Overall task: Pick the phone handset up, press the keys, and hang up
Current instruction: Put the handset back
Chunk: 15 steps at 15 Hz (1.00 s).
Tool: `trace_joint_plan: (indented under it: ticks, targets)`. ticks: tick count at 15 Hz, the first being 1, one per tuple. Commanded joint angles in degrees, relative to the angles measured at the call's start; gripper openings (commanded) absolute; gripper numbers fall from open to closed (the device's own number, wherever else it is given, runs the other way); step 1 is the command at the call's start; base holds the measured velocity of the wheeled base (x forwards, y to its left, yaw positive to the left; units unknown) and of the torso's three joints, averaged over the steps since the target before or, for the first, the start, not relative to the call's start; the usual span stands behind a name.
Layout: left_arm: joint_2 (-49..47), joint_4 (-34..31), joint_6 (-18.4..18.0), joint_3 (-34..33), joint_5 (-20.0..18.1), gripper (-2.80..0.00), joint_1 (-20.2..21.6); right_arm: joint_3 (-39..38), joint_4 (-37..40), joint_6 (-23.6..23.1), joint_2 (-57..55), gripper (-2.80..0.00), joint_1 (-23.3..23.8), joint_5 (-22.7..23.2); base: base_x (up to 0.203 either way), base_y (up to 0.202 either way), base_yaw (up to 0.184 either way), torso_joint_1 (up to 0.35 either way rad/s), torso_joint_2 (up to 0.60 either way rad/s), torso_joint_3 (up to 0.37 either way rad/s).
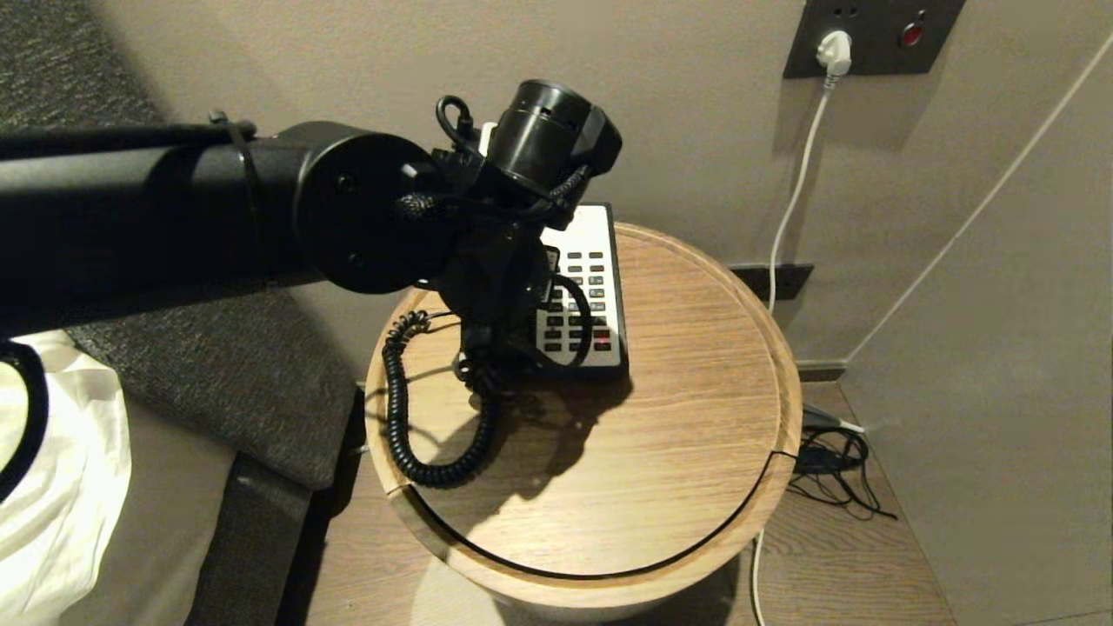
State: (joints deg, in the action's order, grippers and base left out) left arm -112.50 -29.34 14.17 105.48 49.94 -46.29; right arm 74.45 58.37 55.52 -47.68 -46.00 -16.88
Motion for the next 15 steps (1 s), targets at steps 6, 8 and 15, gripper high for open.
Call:
trace_joint_plan:
  ticks: [6,8,15]
  targets:
    - [-1.14,-0.37,0.95,1.53,0.30,0.00,-1.78,-1.76,0.25,0.29,1.24,-2.80,-0.05,-0.08,0.000,0.000,0.000,0.000,0.00,0.000]
    - [-0.95,-0.98,0.92,2.00,0.33,0.00,-1.87,-2.12,-0.01,0.29,1.27,-2.80,-0.05,0.10,0.000,0.000,0.000,0.000,0.00,0.000]
    - [0.10,-0.86,0.85,2.64,0.43,0.00,-1.78,-2.47,-0.10,0.29,1.27,-2.80,-0.06,0.18,0.000,0.000,0.000,0.000,0.00,0.000]
